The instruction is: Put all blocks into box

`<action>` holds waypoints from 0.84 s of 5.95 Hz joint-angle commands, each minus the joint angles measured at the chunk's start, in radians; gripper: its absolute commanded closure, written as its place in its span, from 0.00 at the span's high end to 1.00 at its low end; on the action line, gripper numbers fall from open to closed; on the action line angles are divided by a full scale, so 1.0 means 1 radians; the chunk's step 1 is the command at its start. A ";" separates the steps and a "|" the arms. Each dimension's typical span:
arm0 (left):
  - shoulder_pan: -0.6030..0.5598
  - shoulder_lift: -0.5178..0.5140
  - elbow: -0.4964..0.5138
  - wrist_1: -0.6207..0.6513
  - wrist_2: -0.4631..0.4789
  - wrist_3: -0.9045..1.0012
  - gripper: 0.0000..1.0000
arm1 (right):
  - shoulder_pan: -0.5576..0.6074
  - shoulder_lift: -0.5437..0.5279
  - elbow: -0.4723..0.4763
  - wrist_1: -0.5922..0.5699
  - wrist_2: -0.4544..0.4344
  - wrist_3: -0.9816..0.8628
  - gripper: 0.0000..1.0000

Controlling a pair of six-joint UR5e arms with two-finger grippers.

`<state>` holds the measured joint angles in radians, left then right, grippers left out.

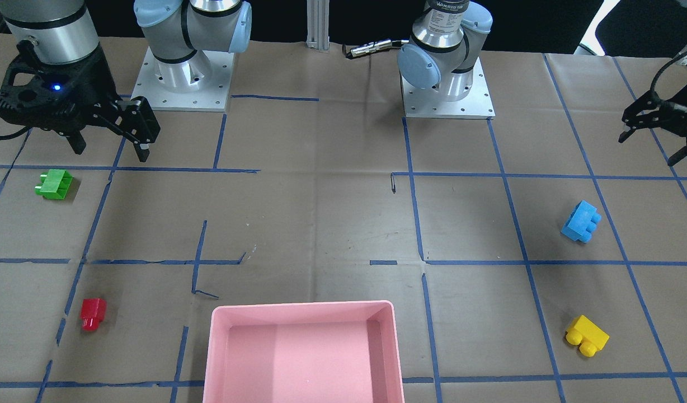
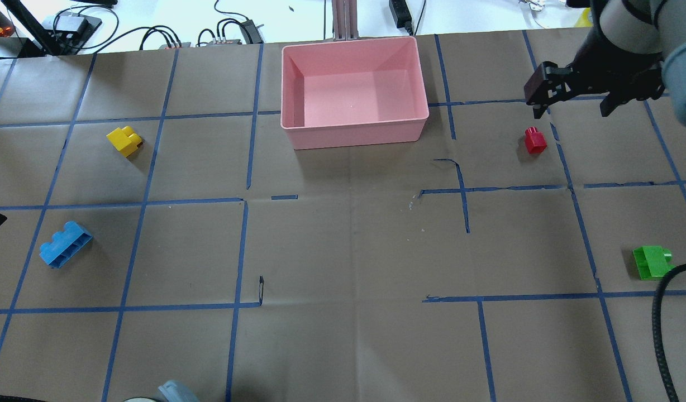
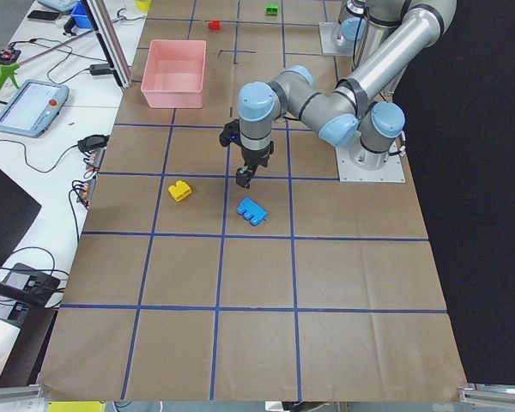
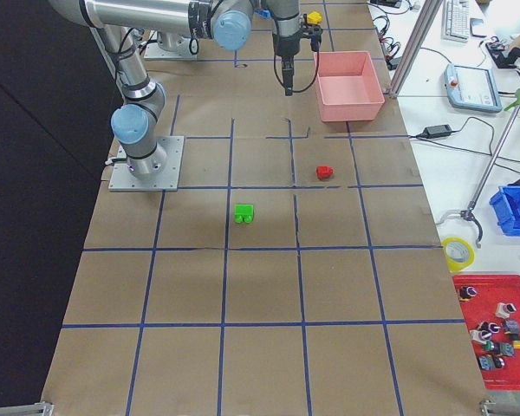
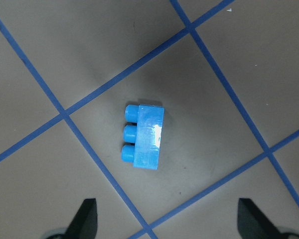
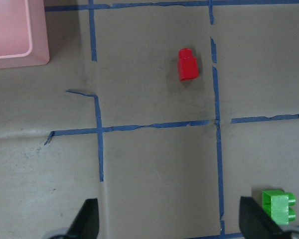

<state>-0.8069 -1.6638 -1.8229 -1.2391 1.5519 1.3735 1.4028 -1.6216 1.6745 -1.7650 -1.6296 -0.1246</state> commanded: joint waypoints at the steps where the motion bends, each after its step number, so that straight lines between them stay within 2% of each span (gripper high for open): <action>1: -0.001 -0.095 -0.076 0.178 -0.047 0.042 0.99 | -0.060 0.011 0.017 -0.002 0.002 -0.100 1.00; 2: -0.001 -0.135 -0.143 0.340 -0.047 0.042 0.99 | -0.089 0.015 0.030 0.001 0.001 -0.227 1.00; 3: -0.001 -0.181 -0.179 0.450 -0.076 0.045 0.99 | -0.125 0.016 0.053 0.007 -0.010 -0.356 1.00; 4: -0.001 -0.209 -0.182 0.466 -0.099 0.045 0.99 | -0.148 0.005 0.104 -0.017 -0.010 -0.400 1.00; 5: 0.000 -0.224 -0.191 0.466 -0.099 0.065 0.99 | -0.172 0.006 0.138 -0.142 -0.001 -0.397 0.99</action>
<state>-0.8082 -1.8678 -2.0035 -0.7865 1.4599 1.4248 1.2553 -1.6141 1.7760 -1.8161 -1.6363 -0.5034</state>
